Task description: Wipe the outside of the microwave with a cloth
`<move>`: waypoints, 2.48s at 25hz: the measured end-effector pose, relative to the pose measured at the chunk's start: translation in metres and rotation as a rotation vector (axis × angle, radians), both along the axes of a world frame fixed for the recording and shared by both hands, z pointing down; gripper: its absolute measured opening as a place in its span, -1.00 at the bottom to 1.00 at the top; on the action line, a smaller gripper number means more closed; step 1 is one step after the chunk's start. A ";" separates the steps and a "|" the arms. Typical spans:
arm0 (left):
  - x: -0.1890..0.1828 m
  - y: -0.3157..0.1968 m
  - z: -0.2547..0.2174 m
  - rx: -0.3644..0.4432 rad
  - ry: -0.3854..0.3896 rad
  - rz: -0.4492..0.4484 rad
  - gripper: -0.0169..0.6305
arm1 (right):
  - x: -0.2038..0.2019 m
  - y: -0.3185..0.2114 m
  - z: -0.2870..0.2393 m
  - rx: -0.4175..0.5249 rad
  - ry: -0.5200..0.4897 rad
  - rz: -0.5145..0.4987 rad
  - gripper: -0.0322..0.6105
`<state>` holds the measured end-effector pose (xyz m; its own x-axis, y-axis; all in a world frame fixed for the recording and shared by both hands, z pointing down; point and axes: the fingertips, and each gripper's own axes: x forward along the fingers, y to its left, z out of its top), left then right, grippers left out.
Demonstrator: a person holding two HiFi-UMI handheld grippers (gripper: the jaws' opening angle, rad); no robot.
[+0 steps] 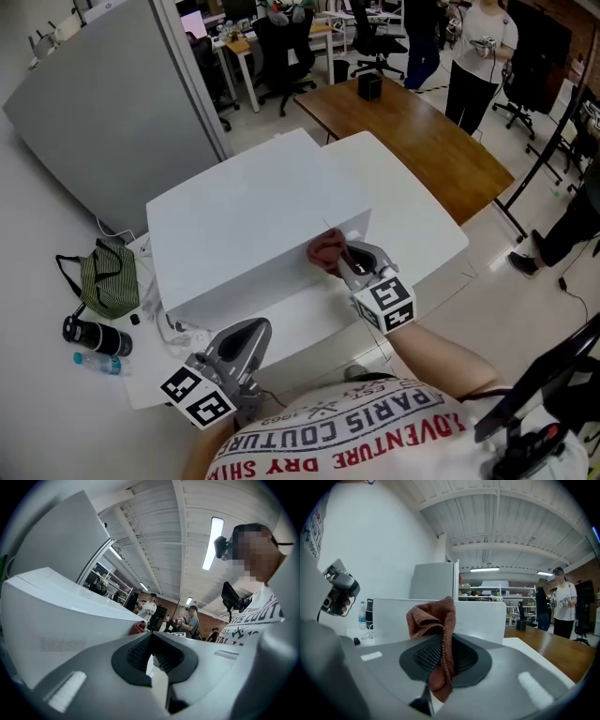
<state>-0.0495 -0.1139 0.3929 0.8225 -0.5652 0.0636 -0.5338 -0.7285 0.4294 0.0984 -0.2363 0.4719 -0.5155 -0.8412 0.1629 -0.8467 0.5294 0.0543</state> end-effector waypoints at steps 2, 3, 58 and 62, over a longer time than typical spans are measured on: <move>-0.001 -0.001 0.000 -0.002 0.003 -0.010 -0.93 | 0.001 0.000 -0.001 0.002 -0.005 0.000 -0.76; -0.002 -0.001 0.000 -0.004 0.005 -0.017 -0.93 | 0.001 0.001 -0.001 0.001 -0.016 -0.004 -0.76; -0.039 -0.005 0.060 -0.138 -0.056 -0.095 -0.93 | -0.077 0.013 0.114 -0.061 0.112 -0.157 -0.77; -0.005 -0.017 0.057 -0.136 -0.054 -0.008 -0.93 | -0.022 0.001 0.115 -0.096 0.110 -0.033 -0.77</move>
